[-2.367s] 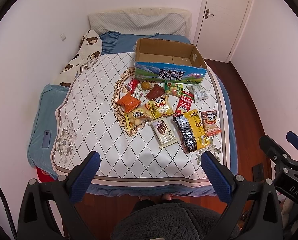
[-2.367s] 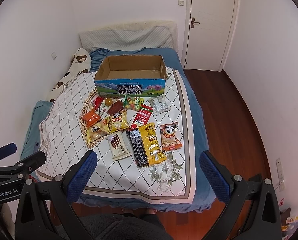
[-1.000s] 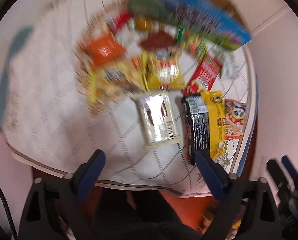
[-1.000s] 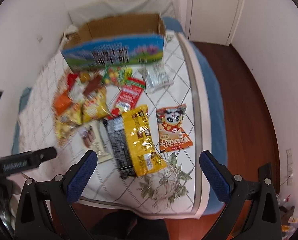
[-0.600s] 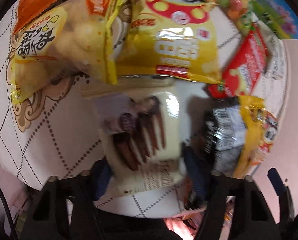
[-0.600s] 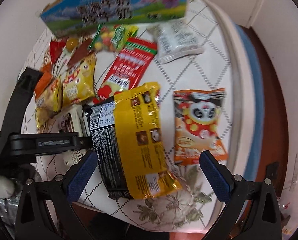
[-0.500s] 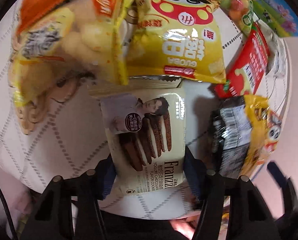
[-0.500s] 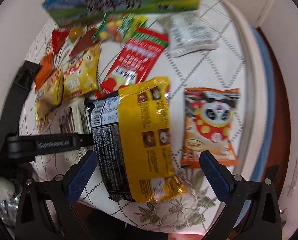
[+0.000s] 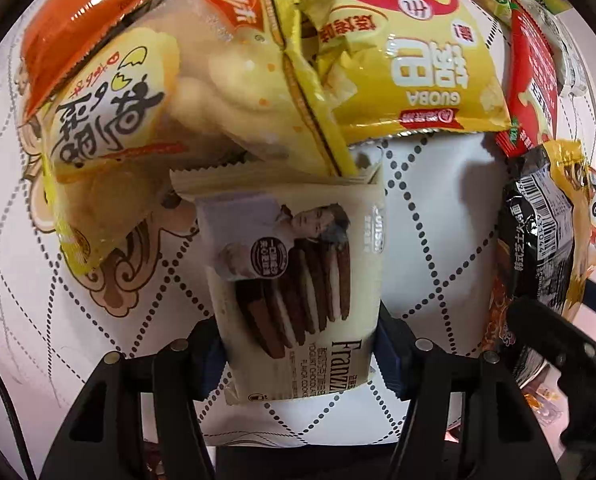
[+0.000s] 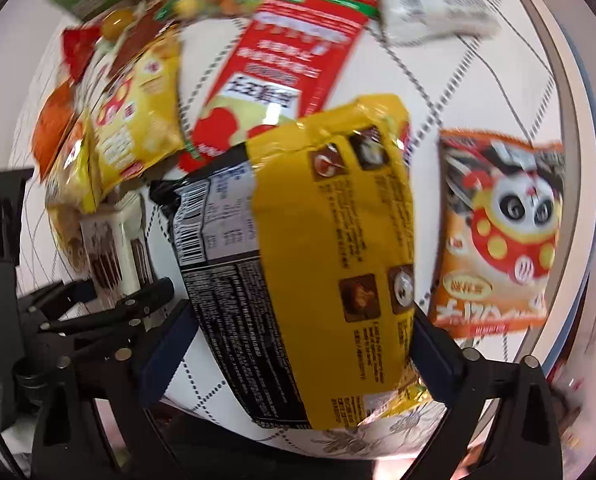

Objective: Organize snacks
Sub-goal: 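Grasp the white Franzzi cookie pack with the left tool while the right tool grasps the black-and-yellow bag, then carry both packs into the cardboard box and open both tools to release them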

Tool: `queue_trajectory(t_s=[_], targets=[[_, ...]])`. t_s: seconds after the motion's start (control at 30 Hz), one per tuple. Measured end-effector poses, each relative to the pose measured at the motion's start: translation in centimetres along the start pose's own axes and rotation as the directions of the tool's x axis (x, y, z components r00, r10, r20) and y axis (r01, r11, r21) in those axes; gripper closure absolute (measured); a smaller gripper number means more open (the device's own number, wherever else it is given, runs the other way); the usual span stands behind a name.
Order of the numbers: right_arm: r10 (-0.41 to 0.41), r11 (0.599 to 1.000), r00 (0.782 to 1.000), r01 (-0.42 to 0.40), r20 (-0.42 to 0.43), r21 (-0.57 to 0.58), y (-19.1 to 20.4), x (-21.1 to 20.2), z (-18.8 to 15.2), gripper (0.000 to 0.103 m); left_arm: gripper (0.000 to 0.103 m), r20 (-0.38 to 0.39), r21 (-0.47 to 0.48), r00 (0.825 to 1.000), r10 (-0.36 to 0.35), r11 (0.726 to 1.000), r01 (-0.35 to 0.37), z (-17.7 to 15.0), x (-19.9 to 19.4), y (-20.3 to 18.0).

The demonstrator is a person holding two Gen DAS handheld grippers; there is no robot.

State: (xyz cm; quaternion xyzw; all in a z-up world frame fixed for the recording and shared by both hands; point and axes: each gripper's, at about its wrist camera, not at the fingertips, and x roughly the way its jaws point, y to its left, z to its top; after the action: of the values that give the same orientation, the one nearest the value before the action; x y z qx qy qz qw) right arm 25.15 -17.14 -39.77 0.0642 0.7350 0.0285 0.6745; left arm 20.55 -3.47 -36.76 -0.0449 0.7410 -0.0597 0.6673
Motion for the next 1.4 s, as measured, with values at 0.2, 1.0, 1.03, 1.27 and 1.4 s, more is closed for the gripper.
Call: queue_trajectory(t_s=[0.2,1.0,1.03,1.27,1.4], targets=[[0.024,0.983,1.000,-0.026,0.014,0.184,-1.1,-1.2,0.0,0.013,0.044,0.031,-0.007,0.996,-0.079,0.997,0.079,0.0,-0.2,1.5],[0.131,0.980,0.978,-0.152,0.162,0.125,-1.2,-13.5,-4.5,0.015,0.048,0.188,0.086,0.971,-0.150,0.987,0.136,0.4,-16.4,1.0],[0.153,0.977,0.971,-0.176,0.182,0.117,-1.4,-15.1,-4.1,0.015,0.048,0.214,0.093,0.964,-0.160,0.985,0.143,0.9,-17.9,0.6],[0.231,0.968,0.928,-0.251,0.291,0.030,-2.1,-23.7,4.1,0.015,0.048,0.353,0.137,0.919,-0.173,0.982,0.132,9.2,-24.7,-1.3],[0.219,0.973,0.905,-0.231,0.365,-0.008,-1.8,-27.2,10.1,0.015,0.048,0.390,0.167,0.906,-0.162,0.981,0.103,17.4,-23.9,-2.3]])
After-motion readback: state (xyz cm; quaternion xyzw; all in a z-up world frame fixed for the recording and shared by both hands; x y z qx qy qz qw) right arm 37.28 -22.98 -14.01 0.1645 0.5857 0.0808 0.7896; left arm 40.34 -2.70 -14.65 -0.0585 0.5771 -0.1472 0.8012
